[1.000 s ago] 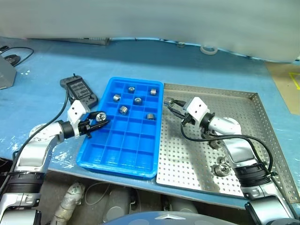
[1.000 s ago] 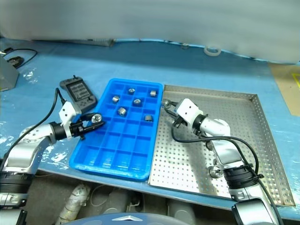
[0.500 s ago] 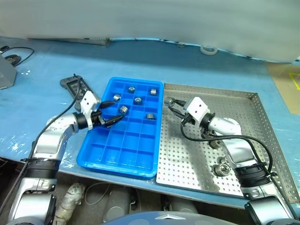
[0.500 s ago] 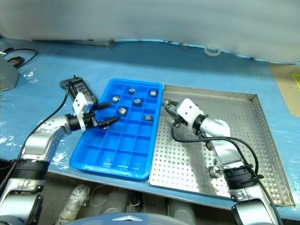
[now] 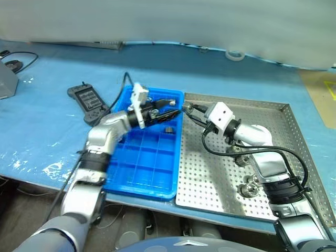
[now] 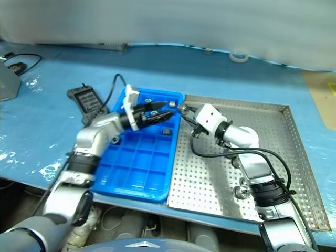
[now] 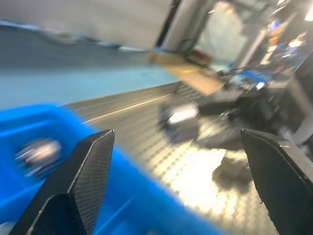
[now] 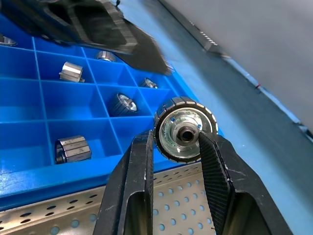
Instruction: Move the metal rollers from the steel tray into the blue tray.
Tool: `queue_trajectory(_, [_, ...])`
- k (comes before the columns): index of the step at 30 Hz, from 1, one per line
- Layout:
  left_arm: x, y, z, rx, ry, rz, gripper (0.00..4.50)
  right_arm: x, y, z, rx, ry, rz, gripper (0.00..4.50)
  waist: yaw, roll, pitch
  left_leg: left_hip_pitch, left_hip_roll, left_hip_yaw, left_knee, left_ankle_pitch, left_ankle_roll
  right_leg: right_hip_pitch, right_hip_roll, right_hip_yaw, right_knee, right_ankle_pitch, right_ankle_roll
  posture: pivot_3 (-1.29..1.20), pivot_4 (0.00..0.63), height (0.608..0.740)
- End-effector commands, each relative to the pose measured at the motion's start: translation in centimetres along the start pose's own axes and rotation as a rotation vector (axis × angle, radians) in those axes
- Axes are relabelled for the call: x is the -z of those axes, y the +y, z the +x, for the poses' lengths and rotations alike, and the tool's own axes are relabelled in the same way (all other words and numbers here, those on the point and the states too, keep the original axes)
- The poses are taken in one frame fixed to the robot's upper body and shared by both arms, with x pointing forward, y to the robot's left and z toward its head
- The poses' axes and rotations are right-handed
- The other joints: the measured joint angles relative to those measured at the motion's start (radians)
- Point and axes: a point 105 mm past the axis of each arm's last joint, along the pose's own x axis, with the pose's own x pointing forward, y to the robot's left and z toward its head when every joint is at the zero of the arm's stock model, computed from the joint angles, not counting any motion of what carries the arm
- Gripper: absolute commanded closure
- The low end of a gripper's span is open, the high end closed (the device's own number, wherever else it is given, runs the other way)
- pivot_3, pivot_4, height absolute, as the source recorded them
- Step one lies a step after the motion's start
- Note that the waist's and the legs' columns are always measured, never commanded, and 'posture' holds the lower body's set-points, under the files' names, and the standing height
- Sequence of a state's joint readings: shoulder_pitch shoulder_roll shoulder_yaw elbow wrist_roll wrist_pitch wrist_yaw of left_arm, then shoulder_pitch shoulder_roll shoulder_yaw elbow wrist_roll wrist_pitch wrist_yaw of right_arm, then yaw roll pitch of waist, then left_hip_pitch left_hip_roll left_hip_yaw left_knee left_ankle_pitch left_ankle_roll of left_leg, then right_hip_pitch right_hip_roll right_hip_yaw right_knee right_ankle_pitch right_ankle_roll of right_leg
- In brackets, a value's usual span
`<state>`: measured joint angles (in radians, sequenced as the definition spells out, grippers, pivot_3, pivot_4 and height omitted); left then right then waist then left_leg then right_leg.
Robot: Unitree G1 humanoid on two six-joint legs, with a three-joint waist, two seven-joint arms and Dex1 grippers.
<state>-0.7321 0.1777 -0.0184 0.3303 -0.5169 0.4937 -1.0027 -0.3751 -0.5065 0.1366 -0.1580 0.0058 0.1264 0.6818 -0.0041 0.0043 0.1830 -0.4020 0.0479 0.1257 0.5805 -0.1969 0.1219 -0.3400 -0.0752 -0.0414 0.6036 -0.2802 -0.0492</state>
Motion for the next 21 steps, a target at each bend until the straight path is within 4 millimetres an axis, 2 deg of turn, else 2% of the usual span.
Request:
queue_trajectory(1, [-0.4,-0.3,1.6,0.056,-0.007,-0.023,0.19,-1.8,-1.0,-0.6,0.043,-0.043,-0.043,3.48,-0.012,0.0,0.0,0.0,0.0,0.0,0.0,0.0,0.0,0.0,0.0,0.0,0.0,0.0,0.0,-0.2,0.15,0.74])
queue_trajectory(5, [0.6,0.1,3.0,0.063,0.021,-0.054,0.19,-1.8,-1.2,-0.8,0.057,-0.032,-0.048,3.48,-0.026,0.0,0.0,0.0,0.001,0.0,-0.001,0.0,0.0,-0.002,0.0,0.0,0.0,0.0,0.0,-0.23,0.15,0.74])
queue_trajectory(11, [2.0,0.6,3.3,0.032,0.069,-0.081,0.19,-1.9,-1.3,-1.0,0.072,-0.024,-0.048,3.48,-0.039,0.0,0.0,-0.004,0.001,0.0,-0.001,0.0,0.0,-0.005,0.0,0.0,0.001,0.0,0.0,-0.25,0.15,0.74])
queue_trajectory(21, [1.3,0.9,4.2,0.007,0.022,-0.097,0.19,-1.8,-1.3,-1.0,0.08,-0.017,-0.048,3.48,-0.039,0.0,0.0,-0.004,0.001,0.0,0.0,0.0,0.001,-0.005,0.0,0.0,0.001,0.0,0.0,-0.25,0.15,0.74])
